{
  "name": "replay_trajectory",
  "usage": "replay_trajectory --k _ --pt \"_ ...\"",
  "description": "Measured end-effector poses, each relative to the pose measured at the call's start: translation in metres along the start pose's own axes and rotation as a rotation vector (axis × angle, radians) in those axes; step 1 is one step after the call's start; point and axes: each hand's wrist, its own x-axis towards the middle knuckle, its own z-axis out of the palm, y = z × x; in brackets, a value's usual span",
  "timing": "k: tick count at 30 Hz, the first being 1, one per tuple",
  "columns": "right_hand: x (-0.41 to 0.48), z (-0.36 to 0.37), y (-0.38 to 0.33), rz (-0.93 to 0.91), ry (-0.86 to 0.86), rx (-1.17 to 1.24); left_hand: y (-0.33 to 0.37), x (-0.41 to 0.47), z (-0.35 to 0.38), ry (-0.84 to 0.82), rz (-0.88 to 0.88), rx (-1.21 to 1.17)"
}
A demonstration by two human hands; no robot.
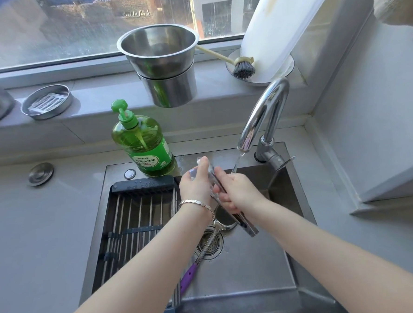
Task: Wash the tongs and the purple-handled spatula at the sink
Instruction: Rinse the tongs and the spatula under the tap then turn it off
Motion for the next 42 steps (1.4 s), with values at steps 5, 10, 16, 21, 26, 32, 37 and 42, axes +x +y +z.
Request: replay_trajectory --k 5,10,16,21,26,32,37,42 --pt "0.014 -0.003 -0.014 -0.033 0.070 -0.004 0.005 -0.003 -0.002 -0.128 -0.120 -0.091" --pt "0.011 -0.011 -0.018 -0.025 -0.162 0.200 0.012 0.009 -0.003 -0.097 -0.159 -0.255" --pt "0.011 -0.011 -0.021 0.034 -0.043 0.116 0.008 -0.003 -0.003 -0.075 -0.173 -0.122" --pt "0.015 -0.006 -0.024 0.039 -0.066 -0.059 0.015 -0.006 -0.007 -0.004 0.039 0.550" --pt "0.011 -0.017 -0.022 0.029 -0.282 -0.095 0.026 -0.003 -0.003 -0.173 0.000 0.080" --pt "0.001 -0.033 -0.019 -0.059 -0.148 -0.252 0.029 -0.007 0.003 -0.270 -0.096 -0.220" --pt "0.009 -0.020 -0.025 -0.012 0.063 -0.457 0.019 -0.011 0.002 -0.283 -0.087 -0.271" --pt "0.006 -0.023 -0.023 -0.170 -0.164 -0.428 0.032 -0.002 -0.006 -0.218 -0.169 -0.439"
